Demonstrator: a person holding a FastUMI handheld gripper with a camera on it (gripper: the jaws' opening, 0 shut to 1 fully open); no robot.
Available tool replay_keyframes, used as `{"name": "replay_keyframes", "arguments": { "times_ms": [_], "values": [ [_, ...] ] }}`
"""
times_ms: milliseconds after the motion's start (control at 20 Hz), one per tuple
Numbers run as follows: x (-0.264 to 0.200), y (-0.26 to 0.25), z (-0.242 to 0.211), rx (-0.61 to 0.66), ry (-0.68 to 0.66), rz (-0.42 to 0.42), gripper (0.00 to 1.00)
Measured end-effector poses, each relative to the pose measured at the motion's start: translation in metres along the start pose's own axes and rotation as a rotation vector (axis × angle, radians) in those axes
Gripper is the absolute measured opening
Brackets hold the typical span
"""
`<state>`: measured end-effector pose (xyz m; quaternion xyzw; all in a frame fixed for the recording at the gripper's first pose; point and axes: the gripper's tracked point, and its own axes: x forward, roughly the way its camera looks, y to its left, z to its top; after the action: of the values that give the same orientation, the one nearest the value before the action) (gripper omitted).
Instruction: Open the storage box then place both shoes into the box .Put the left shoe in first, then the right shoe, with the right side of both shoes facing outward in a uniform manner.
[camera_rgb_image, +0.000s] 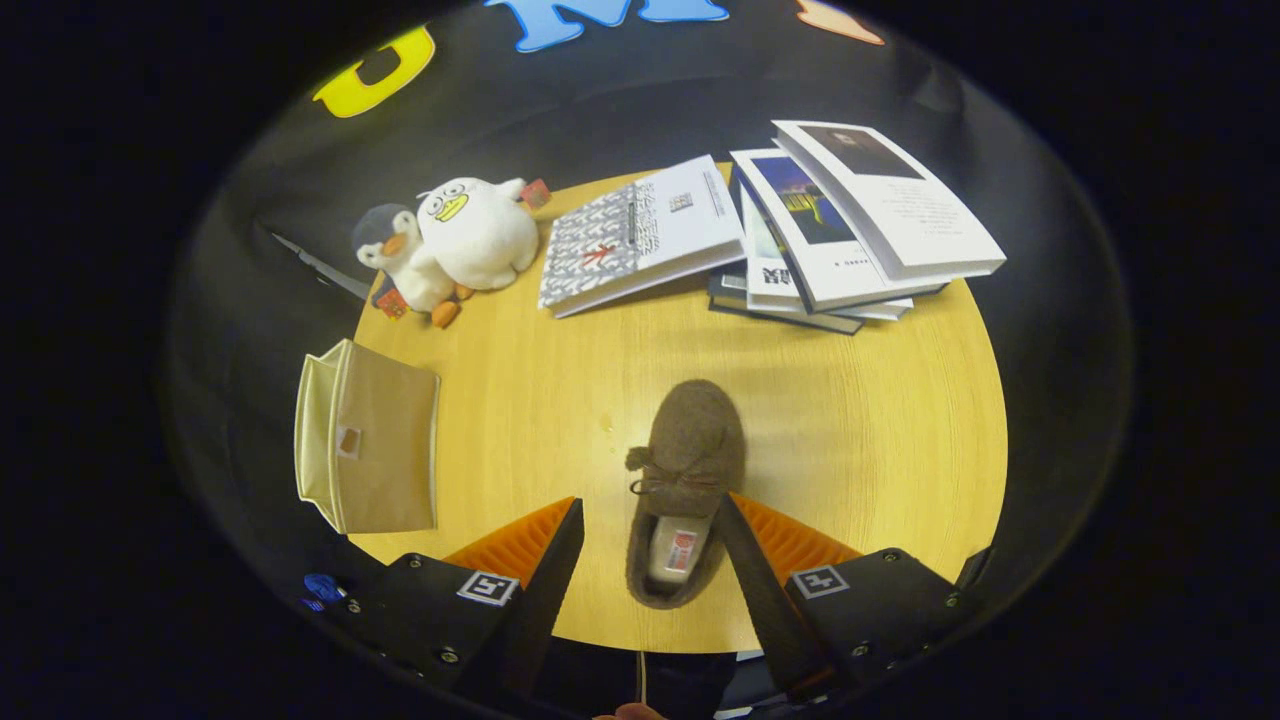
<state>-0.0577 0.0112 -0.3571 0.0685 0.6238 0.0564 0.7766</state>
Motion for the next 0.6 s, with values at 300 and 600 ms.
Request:
{"name": "replay_keyframes", "arguments": {
  "times_ms": [300,600],
  "values": [
    [0.031,-0.034,-0.039,0.015,0.1,-0.033,0.84],
    [0.068,-0.05,-0.044,0.004,0.172,-0.058,0.84]
  ]
}}
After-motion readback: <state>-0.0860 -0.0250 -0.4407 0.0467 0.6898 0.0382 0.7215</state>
